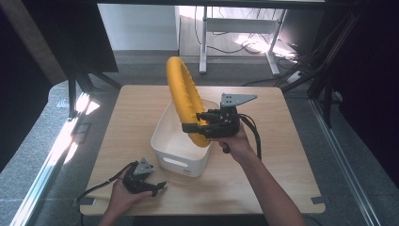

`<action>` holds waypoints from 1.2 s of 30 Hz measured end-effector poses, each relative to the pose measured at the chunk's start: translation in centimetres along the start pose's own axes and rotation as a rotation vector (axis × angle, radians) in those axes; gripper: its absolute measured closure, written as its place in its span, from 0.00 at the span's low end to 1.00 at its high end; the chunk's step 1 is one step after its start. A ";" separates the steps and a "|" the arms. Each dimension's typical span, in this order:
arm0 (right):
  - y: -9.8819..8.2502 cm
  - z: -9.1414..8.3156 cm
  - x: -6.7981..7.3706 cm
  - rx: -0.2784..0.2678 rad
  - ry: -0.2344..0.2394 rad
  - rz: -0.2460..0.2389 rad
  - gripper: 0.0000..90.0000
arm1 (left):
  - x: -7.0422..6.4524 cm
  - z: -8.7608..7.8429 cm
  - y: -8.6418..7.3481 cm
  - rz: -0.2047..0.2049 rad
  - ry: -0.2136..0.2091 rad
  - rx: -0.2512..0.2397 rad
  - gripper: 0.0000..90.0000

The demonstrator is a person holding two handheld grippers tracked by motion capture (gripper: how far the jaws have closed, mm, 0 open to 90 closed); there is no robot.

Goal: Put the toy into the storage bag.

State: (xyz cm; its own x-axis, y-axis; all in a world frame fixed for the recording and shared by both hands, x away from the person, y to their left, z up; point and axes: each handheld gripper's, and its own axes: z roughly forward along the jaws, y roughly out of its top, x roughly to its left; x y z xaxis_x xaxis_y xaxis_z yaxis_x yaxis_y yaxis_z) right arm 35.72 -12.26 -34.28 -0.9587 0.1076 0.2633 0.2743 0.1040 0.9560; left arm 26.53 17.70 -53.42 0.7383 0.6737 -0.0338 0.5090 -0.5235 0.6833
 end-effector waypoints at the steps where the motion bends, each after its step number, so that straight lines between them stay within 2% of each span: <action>1: -0.1 0.0 0.0 0.001 0.001 0.000 0.57 | 0.0 0.0 0.0 0.000 0.000 0.001 0.19; 19: -1.5 1.4 -0.3 0.040 0.027 0.017 0.57 | 0.0 0.1 0.0 0.005 -0.002 0.005 0.19; 36: -2.9 1.8 -0.6 0.070 0.044 0.030 0.57 | 0.0 0.1 0.0 0.004 -0.005 0.005 0.19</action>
State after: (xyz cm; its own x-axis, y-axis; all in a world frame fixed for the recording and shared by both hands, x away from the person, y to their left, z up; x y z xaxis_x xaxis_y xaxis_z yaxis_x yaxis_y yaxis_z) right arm 35.63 -10.86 -37.45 -0.9521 0.0687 0.2981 0.3056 0.1703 0.9368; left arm 26.54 17.64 -53.51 0.7422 0.6693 -0.0346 0.5084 -0.5286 0.6798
